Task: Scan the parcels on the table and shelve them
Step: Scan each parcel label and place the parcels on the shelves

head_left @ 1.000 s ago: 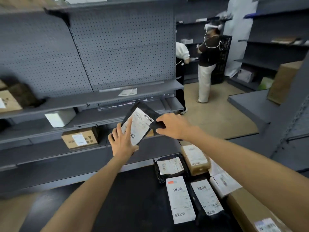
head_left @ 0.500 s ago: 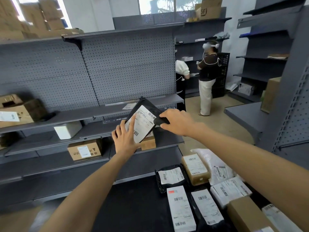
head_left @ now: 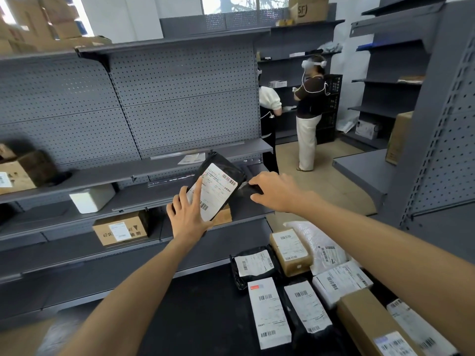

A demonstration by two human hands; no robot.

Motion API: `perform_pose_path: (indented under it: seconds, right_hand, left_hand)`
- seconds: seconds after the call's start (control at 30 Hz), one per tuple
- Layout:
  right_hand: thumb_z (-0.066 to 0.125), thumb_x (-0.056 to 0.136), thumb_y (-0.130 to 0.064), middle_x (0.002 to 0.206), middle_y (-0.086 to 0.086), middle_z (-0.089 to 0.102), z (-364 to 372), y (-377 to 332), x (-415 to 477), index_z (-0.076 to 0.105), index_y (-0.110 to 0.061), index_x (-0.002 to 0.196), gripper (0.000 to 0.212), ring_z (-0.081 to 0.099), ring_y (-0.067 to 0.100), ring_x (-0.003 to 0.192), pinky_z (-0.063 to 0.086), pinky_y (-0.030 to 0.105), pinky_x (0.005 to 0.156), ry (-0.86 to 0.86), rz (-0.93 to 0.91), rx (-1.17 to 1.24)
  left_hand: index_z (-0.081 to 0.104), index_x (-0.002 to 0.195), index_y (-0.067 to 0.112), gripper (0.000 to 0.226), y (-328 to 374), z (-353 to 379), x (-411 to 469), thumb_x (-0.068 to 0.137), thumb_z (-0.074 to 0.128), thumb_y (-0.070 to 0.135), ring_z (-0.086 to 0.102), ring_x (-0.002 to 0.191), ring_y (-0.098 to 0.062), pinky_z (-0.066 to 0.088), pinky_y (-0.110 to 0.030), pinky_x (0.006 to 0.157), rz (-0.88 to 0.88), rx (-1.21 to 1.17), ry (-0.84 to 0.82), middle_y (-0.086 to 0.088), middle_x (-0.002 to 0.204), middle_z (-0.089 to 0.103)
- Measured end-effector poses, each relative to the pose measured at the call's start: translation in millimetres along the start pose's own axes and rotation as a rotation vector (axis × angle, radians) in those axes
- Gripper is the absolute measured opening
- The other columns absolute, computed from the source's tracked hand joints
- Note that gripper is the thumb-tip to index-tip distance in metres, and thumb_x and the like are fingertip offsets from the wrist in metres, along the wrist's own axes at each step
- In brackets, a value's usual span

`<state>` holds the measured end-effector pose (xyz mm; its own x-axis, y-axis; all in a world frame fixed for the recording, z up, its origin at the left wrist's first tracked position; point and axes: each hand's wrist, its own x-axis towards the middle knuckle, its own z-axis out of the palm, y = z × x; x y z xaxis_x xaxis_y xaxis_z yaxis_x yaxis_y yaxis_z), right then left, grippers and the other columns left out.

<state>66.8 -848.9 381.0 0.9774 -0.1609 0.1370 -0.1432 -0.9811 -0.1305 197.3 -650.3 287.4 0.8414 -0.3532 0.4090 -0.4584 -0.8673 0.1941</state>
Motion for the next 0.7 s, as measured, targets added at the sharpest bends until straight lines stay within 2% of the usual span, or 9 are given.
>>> perform_pose_path:
  seconds: [0.23, 0.3, 0.33, 0.4, 0.5, 0.53, 0.6, 0.63, 0.7]
  right_hand:
    - [0.057, 0.095, -0.039, 0.133, 0.004, 0.059, 13, 20, -17, 0.056, -0.022, 0.138, 0.046, 0.058, 0.032, 0.117, 0.049, 0.043, 0.092, -0.071, 0.035, 0.058]
    - [0.058, 0.094, -0.036, 0.11, 0.006, 0.061, 18, 28, -27, 0.062, -0.024, 0.113, 0.023, 0.059, 0.031, 0.1, 0.046, 0.036, 0.078, -0.09, 0.058, 0.074]
    - [0.058, 0.093, -0.035, 0.097, 0.004, 0.056, 20, 33, -33, 0.056, -0.027, 0.099, 0.01, 0.057, 0.029, 0.09, 0.045, 0.035, 0.073, -0.084, 0.064, 0.076]
    - [0.058, 0.092, -0.033, 0.083, -0.003, 0.051, 21, 42, -48, 0.051, -0.028, 0.089, 0.01, 0.055, 0.026, 0.08, 0.047, 0.035, 0.07, -0.083, 0.095, 0.105]
    - [0.059, 0.093, -0.031, 0.074, -0.007, 0.049, 11, 53, -77, 0.058, -0.022, 0.09, 0.009, 0.055, 0.026, 0.077, 0.045, 0.034, 0.064, -0.061, 0.134, 0.126]
    - [0.06, 0.093, -0.031, 0.074, -0.008, 0.047, 6, 58, -88, 0.062, -0.022, 0.097, 0.01, 0.053, 0.025, 0.076, 0.041, 0.032, 0.061, -0.045, 0.143, 0.134]
    - [0.06, 0.095, -0.031, 0.072, -0.012, 0.041, -8, 65, -112, 0.065, -0.02, 0.115, 0.024, 0.048, 0.023, 0.076, 0.034, 0.029, 0.055, -0.004, 0.163, 0.157]
    - [0.059, 0.095, -0.032, 0.07, -0.014, 0.037, -16, 68, -127, 0.065, -0.019, 0.117, 0.026, 0.047, 0.022, 0.076, 0.03, 0.028, 0.052, 0.011, 0.173, 0.155]
    - [0.059, 0.097, -0.032, 0.07, -0.013, 0.036, -33, 75, -162, 0.062, -0.023, 0.1, 0.011, 0.048, 0.022, 0.079, 0.028, 0.028, 0.052, 0.019, 0.201, 0.121]
  left_hand:
    - [-0.011, 0.152, 0.046, 0.137, 20, 25, -10, 0.06, 0.09, 0.039, 0.022, 0.142, -0.035, 0.019, -0.055, 0.115, 0.018, -0.04, -0.066, -0.011, 0.155, 0.017]
    - [-0.01, 0.152, 0.046, 0.137, 29, 31, -15, 0.058, 0.09, 0.04, 0.023, 0.141, -0.035, 0.019, -0.055, 0.115, 0.044, -0.042, -0.087, -0.011, 0.155, 0.018]
    - [-0.009, 0.152, 0.045, 0.137, 35, 33, -17, 0.058, 0.09, 0.04, 0.024, 0.141, -0.034, 0.019, -0.055, 0.115, 0.061, -0.038, -0.092, -0.01, 0.154, 0.019]
    - [-0.008, 0.153, 0.044, 0.136, 46, 34, -24, 0.058, 0.089, 0.042, 0.025, 0.139, -0.034, 0.02, -0.053, 0.114, 0.089, -0.033, -0.11, -0.009, 0.153, 0.019]
    - [-0.009, 0.154, 0.043, 0.136, 67, 29, -37, 0.059, 0.088, 0.045, 0.027, 0.138, -0.033, 0.021, -0.053, 0.114, 0.144, -0.032, -0.118, -0.009, 0.152, 0.021]
    - [-0.009, 0.154, 0.042, 0.136, 75, 25, -42, 0.059, 0.088, 0.045, 0.027, 0.138, -0.034, 0.021, -0.053, 0.114, 0.164, -0.034, -0.113, -0.01, 0.153, 0.021]
    - [-0.009, 0.154, 0.042, 0.135, 95, 14, -51, 0.06, 0.087, 0.046, 0.027, 0.139, -0.034, 0.021, -0.054, 0.114, 0.2, -0.038, -0.1, -0.01, 0.153, 0.021]
    - [-0.008, 0.154, 0.042, 0.134, 107, 8, -56, 0.06, 0.087, 0.046, 0.027, 0.139, -0.034, 0.021, -0.054, 0.114, 0.217, -0.044, -0.091, -0.01, 0.153, 0.021]
    - [-0.005, 0.155, 0.041, 0.133, 130, -5, -70, 0.06, 0.088, 0.045, 0.028, 0.139, -0.034, 0.022, -0.055, 0.114, 0.252, -0.063, -0.07, -0.011, 0.154, 0.022]
